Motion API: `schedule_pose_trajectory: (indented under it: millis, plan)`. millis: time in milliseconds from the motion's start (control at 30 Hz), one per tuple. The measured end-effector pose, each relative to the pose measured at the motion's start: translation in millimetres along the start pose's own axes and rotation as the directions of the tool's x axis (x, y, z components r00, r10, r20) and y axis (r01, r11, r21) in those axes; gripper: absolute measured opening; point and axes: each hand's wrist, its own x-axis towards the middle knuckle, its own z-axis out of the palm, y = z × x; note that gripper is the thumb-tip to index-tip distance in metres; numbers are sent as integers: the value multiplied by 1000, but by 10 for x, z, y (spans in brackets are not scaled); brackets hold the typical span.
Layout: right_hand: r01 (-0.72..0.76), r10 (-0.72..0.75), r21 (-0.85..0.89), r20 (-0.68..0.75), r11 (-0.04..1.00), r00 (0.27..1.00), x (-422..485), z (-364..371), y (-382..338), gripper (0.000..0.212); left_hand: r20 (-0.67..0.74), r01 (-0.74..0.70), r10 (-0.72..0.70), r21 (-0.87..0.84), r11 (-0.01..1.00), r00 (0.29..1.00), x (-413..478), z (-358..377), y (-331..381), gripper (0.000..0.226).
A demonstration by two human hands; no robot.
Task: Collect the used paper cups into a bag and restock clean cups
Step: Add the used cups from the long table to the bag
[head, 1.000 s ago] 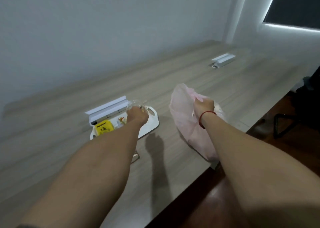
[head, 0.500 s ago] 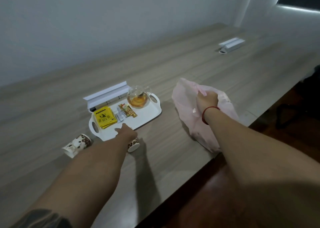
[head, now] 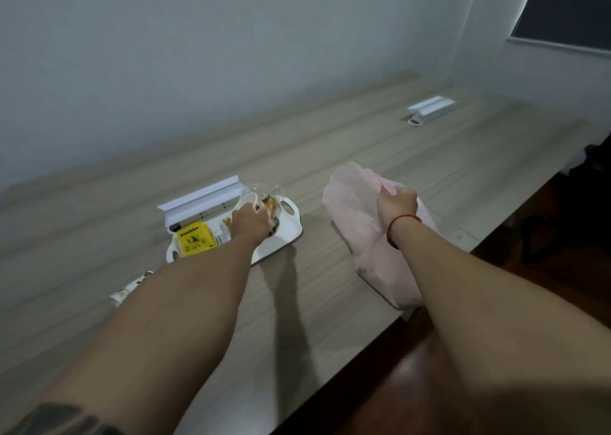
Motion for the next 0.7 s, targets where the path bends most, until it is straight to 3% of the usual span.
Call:
schedule_pose_trajectory:
  millis: [100,267,467,533,600,700]
  plan:
    - [-2,1,28,7,1000,1000,-54,-64,-79,32,-18,-138,137,-127,982,990,-148,-22,631,42]
    - [-16,16,38,-5,999,1000,-84,-281,-99,29,81,-326,355,-247,912,931,-517,184,1260,31]
    - [-59,60,60,-15,996,998,57,-550,-28,23,288,-256,338,-288,923,896,-764,556,1451,21]
    - [-67,69,64,-19,996,997,87,-636,-4,30,398,-203,334,-335,920,854,-856,629,1527,22]
    - [-68,68,80,-4,994,998,106,-696,14,23,520,-154,320,-338,929,792,-971,641,1615,17]
    - [-70,68,79,19,994,997,95,-743,35,15,531,-136,307,-335,932,790,-1036,634,1664,23]
